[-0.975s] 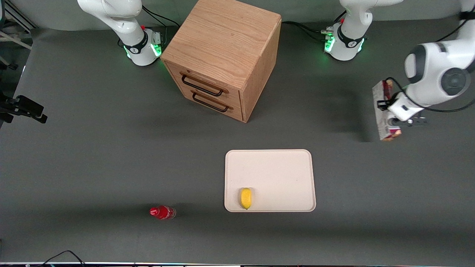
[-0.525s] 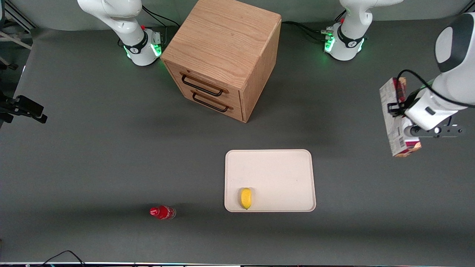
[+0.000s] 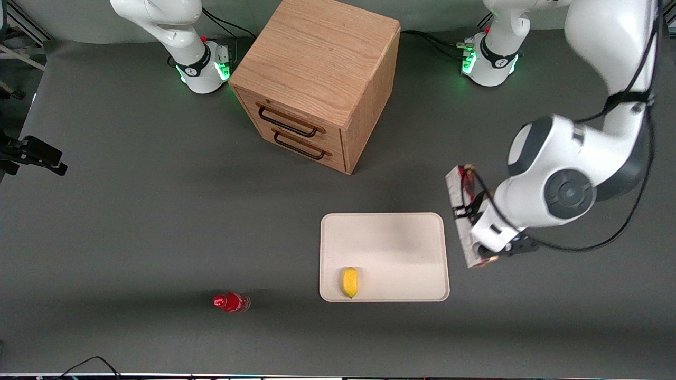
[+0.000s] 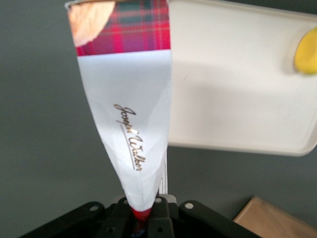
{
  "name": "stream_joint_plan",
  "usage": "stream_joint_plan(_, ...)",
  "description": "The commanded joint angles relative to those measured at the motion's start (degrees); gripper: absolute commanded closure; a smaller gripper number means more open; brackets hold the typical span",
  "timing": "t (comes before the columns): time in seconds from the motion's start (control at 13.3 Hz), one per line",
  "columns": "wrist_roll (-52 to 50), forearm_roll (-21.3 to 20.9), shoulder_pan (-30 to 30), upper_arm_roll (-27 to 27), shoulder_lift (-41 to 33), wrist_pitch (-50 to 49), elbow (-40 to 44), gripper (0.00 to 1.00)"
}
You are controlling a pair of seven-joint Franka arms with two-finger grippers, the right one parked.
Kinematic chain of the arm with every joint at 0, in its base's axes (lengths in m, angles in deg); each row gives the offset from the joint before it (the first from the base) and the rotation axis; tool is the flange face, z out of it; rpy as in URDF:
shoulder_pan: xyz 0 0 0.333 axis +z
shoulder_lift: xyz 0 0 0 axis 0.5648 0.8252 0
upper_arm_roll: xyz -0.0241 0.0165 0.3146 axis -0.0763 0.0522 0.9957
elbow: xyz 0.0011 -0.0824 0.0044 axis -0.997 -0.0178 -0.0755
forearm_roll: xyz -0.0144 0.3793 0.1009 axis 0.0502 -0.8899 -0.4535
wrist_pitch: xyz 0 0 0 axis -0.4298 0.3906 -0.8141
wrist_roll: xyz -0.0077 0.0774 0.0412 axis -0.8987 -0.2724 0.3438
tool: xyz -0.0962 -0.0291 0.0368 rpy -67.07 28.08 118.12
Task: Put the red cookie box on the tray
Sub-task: 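Carry the held cookie box with the left gripper over the cream tray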
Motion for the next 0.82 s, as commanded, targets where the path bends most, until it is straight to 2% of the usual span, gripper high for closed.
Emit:
stream_joint_plan(0.0,-1.9,-4.5,-1.4,-0.5,8.1,6.3,3.7,1.0)
stream_joint_plan(0.22,-1.8,-5.8,-1.7,-0.5,12.1,9.6,2.9,1.0)
stream_joint_plan(0.45,-2.1,-7.0,-2.4,-0.4,12.7,13.9,1.0,0.98)
stream_joint_plan(0.53,-2.1,-7.2,-2.5,-0.4,13.1,15.1,0.4,0.81)
stream_joint_plan(0.6,-2.1,-7.6,-2.5,-0.4,13.2,15.6,0.0,0.56)
stream_joint_plan(0.67,-2.1,-7.8,-2.5,-0.4,13.3,15.4,-0.2,0.01)
stream_joint_plan(0.75,-2.1,-7.8,-2.5,-0.4,13.3,14.6,-0.3,0.0)
